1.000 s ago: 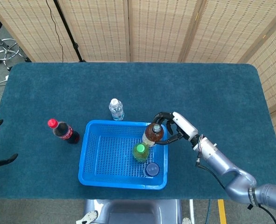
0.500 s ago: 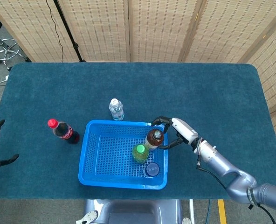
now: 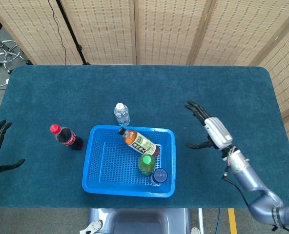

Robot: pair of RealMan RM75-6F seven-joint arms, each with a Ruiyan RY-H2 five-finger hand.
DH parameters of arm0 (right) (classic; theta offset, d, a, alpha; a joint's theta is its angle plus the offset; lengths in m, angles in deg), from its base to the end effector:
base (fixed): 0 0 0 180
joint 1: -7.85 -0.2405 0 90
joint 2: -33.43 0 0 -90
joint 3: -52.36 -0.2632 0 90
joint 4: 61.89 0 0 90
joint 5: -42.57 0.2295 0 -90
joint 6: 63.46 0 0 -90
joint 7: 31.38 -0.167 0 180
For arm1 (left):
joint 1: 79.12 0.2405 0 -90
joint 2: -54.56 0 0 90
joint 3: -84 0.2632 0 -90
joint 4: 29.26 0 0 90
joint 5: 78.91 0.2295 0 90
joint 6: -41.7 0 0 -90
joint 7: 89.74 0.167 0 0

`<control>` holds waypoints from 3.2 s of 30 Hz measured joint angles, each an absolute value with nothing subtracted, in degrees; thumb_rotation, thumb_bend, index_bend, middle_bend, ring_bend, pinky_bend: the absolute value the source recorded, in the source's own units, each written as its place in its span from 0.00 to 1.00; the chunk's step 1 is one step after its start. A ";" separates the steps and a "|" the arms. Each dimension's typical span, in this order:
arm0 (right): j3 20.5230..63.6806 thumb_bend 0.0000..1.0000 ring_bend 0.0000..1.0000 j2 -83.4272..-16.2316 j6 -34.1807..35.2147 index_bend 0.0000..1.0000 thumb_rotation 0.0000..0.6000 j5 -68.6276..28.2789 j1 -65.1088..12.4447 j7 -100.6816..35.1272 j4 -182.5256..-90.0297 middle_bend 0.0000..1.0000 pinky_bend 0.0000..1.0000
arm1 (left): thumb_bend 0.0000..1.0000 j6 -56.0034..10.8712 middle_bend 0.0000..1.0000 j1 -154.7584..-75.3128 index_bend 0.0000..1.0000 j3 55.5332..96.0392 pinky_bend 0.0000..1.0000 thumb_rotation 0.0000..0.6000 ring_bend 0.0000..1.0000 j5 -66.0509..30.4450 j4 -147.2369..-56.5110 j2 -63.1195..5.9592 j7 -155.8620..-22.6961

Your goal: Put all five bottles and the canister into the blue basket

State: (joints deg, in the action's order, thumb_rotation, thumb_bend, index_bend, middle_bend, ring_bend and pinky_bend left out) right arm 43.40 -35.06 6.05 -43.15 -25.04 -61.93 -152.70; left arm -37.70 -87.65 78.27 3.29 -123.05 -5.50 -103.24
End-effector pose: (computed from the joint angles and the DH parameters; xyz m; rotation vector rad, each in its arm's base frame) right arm -0.1837 -0.3557 0.0976 1.6064 -1.2373 1.5276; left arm -0.3222 0.2383 0.1633 -1.3133 -1.0737 -1.0465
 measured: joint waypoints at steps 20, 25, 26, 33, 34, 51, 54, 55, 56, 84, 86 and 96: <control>51.59 0.00 0.00 -32.06 30.08 0.09 1.00 -46.18 -2.11 -47.85 -150.37 0.00 0.10 | 0.00 -31.32 0.00 -96.50 0.00 81.63 0.00 1.00 0.00 13.42 -93.01 -19.99 -142.79; 51.70 0.00 0.00 -31.39 31.40 0.09 1.00 -47.42 -0.69 -46.18 -150.98 0.00 0.10 | 0.00 -31.36 0.00 -98.21 0.00 81.79 0.00 1.00 0.00 13.92 -88.51 -24.60 -152.70; 51.74 0.00 0.00 -31.26 31.30 0.09 1.00 -47.51 -0.62 -46.40 -151.11 0.00 0.10 | 0.00 -31.52 0.00 -98.53 0.00 81.76 0.00 1.00 0.00 13.98 -87.50 -25.65 -154.64; 51.80 0.00 0.00 -29.67 28.85 0.09 1.00 -47.49 -0.43 -48.66 -151.91 0.00 0.10 | 0.00 -32.09 0.00 -100.96 0.00 81.43 0.00 1.00 0.00 13.65 -81.62 -34.07 -165.55; 51.73 0.00 0.00 -29.50 28.66 0.09 1.00 -47.42 -0.41 -48.82 -151.98 0.00 0.10 | 0.00 -31.98 0.00 -101.26 0.00 81.37 0.00 1.00 0.00 13.53 -81.32 -34.90 -166.05; 49.75 0.00 0.00 -31.23 29.15 0.06 1.00 -47.47 0.73 -37.42 -150.84 0.00 0.00 | 0.44 -31.94 0.50 -103.47 0.65 77.15 0.41 1.00 0.38 7.44 -78.48 -44.63 -162.06; 49.79 0.00 0.00 -31.05 28.65 0.06 1.00 -47.67 0.79 -37.81 -151.10 0.00 0.00 | 0.45 -33.09 0.50 -103.20 0.65 76.71 0.41 1.00 0.39 7.29 -79.81 -43.87 -161.11; 49.77 0.00 0.00 -31.01 28.58 0.06 1.00 -47.75 0.83 -37.83 -151.21 0.00 0.00 | 0.45 -33.69 0.50 -103.08 0.65 76.59 0.41 1.00 0.39 7.32 -80.52 -43.36 -161.18; 49.73 0.00 0.00 -30.98 28.54 0.06 1.00 -47.81 0.87 -37.82 -151.28 0.00 0.00 | 0.45 -34.32 0.50 -102.95 0.65 76.46 0.41 1.00 0.39 7.37 -81.38 -42.78 -161.30; 49.48 0.00 0.00 -31.06 26.79 0.06 1.00 -48.69 1.33 -36.42 -152.69 0.00 0.00 | 0.41 -29.72 0.49 -110.81 0.60 74.38 0.41 1.00 0.36 10.12 -112.46 -31.43 -148.48; 49.49 0.00 0.00 -31.06 26.67 0.06 1.00 -48.73 1.33 -36.38 -152.75 0.00 0.00 | 0.40 -27.83 0.47 -112.03 0.58 74.03 0.41 1.00 0.34 9.06 -111.59 -33.12 -147.23; 49.51 0.00 0.00 -30.76 24.48 0.04 1.00 -47.54 1.16 -36.66 -153.08 0.00 0.00 | 0.04 -20.06 0.00 -117.55 0.00 75.67 0.00 1.00 0.00 9.30 -104.04 -39.13 -145.67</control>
